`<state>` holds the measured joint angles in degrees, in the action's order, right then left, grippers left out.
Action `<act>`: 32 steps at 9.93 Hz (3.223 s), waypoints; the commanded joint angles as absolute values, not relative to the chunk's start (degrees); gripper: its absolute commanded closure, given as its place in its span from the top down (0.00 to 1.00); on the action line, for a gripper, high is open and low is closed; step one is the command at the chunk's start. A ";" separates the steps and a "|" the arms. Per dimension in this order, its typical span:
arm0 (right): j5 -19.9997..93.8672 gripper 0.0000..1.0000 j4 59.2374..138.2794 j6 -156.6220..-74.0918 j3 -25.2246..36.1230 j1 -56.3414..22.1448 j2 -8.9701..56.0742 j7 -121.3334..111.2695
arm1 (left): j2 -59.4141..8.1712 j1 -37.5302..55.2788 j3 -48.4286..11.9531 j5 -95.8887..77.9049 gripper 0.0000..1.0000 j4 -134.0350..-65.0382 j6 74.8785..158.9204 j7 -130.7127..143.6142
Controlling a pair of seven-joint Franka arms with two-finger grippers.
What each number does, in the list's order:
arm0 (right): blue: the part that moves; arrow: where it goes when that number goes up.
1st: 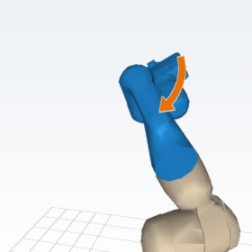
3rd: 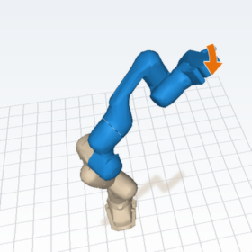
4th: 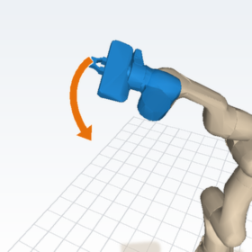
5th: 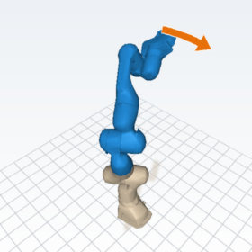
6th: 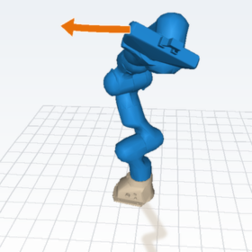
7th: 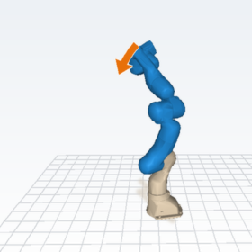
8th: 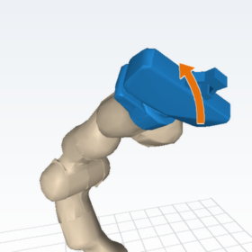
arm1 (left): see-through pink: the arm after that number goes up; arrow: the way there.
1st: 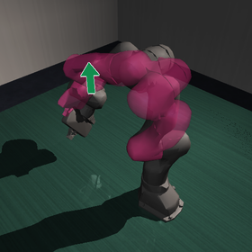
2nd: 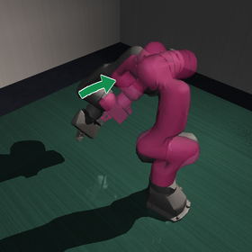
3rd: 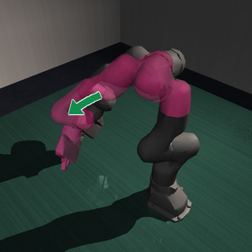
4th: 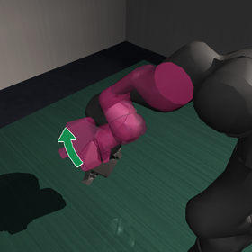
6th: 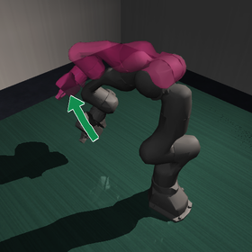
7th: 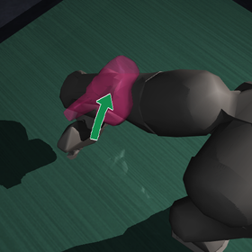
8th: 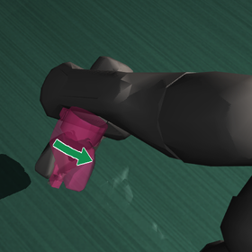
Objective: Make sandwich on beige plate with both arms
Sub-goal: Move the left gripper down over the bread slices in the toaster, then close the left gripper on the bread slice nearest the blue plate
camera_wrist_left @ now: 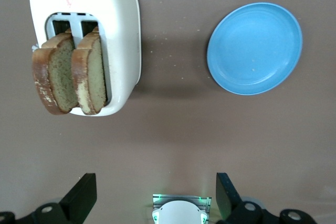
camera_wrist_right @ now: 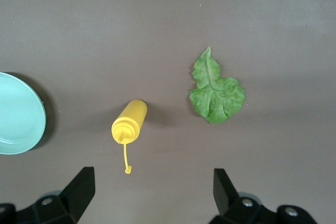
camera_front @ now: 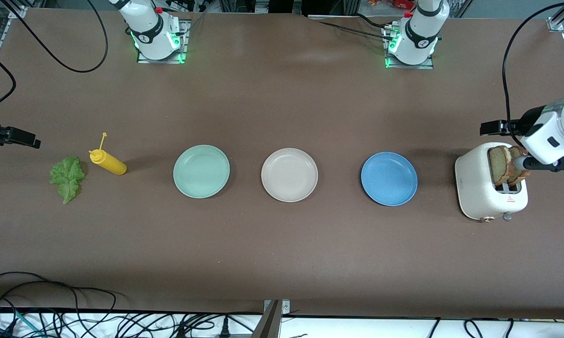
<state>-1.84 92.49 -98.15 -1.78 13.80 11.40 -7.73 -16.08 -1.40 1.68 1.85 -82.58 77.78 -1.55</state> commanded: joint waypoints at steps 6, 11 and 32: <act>-2.99 1.00 92.11 -97.56 -2.29 12.74 11.69 -6.42 | -22.76 -3.51 1.58 3.69 1.00 -79.63 79.80 -2.89; -2.90 1.00 91.93 -97.65 -2.37 12.74 11.95 -6.50 | -22.59 -9.57 1.49 3.26 1.00 -82.43 84.46 -5.36; -0.09 1.00 91.93 -98.26 -2.37 12.83 11.95 -6.33 | -10.99 -9.93 1.23 3.96 0.88 -108.72 107.58 -7.63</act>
